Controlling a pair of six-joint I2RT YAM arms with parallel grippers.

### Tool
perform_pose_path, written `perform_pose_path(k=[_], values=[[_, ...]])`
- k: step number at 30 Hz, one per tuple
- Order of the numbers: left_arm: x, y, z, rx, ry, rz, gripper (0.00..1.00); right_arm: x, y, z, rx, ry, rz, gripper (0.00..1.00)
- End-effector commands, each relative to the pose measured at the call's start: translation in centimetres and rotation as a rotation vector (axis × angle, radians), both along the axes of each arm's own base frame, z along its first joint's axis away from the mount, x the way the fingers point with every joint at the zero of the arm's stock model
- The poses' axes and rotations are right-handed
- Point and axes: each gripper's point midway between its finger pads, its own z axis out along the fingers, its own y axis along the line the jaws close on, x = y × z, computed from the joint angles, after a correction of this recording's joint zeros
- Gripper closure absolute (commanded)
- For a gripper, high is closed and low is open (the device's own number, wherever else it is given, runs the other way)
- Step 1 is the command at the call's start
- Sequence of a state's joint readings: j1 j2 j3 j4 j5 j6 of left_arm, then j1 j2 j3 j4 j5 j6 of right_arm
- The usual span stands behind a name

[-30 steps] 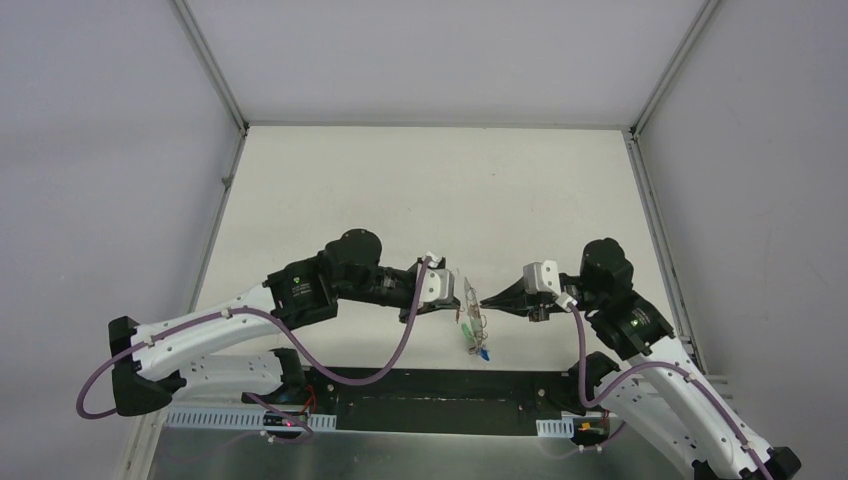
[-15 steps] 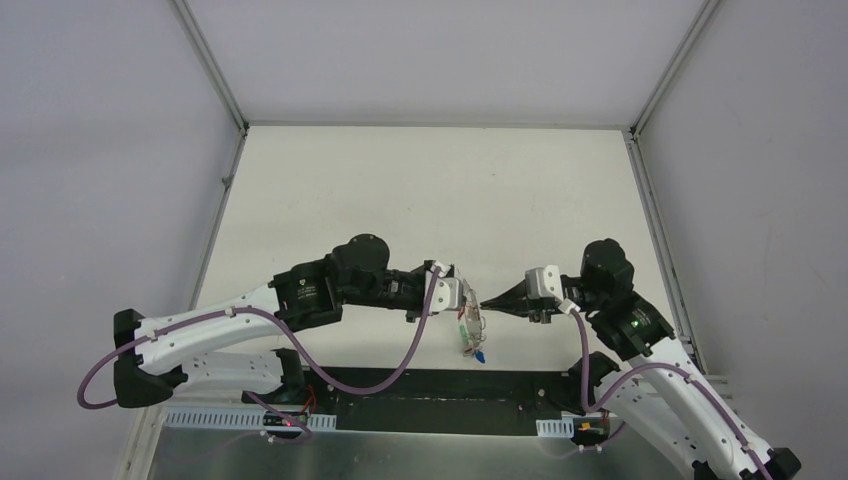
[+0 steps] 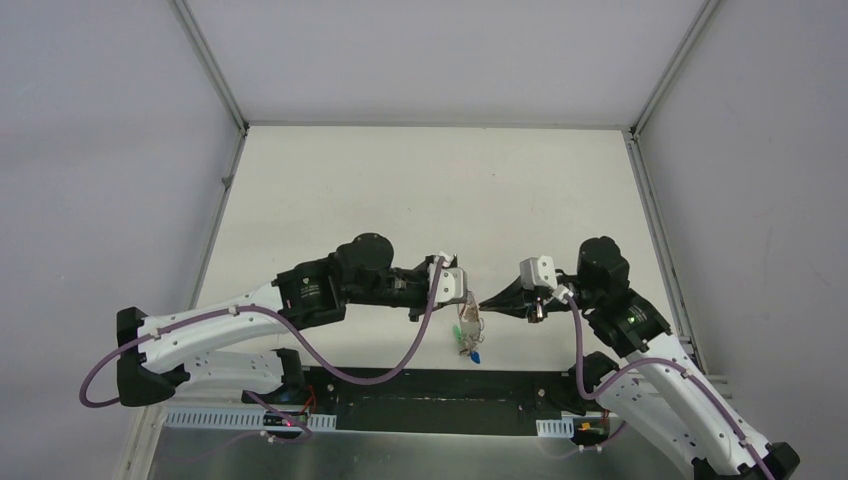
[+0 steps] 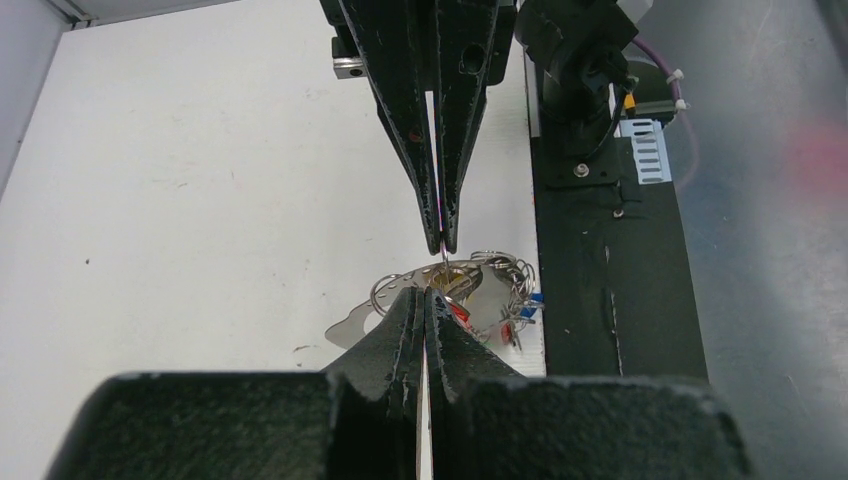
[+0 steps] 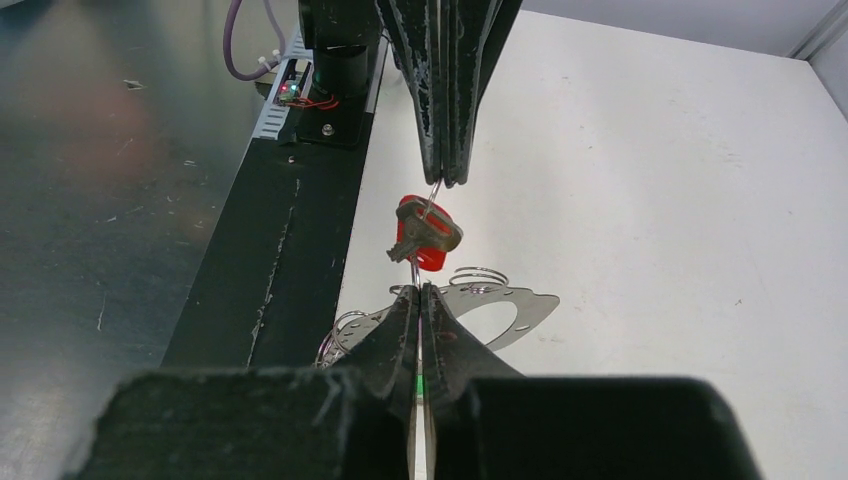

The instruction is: Put the keys on the keyring

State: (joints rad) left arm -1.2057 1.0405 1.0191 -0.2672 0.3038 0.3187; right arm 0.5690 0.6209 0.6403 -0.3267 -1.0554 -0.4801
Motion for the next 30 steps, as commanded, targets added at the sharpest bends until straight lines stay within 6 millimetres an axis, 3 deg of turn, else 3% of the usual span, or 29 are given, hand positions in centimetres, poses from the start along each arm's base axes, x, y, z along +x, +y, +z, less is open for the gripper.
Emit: perform_pose_path(k=[1, 8, 18, 30], values=[[-0.4, -0.8, 2.6, -0.067, 0.058, 0.009, 1.00, 0.5, 0.1, 3.0, 0.054, -0.058, -0.028, 1.00], [0.0, -1.1, 2.1, -0.056, 0.086, 0.039, 1.00, 1.8, -0.1, 3.2, 0.044, -0.022, -0.119, 1.00], [2.3, -0.6, 2.2, -0.040, 0.134, 0.204, 1.00, 2.2, -0.2, 3.5, 0.055, -0.011, -0.163, 1.00], [2.2, -1.6, 1.2, 0.004, 0.182, 0.203, 1.00, 2.3, -0.1, 3.6, 0.062, 0.001, -0.167, 1.00]])
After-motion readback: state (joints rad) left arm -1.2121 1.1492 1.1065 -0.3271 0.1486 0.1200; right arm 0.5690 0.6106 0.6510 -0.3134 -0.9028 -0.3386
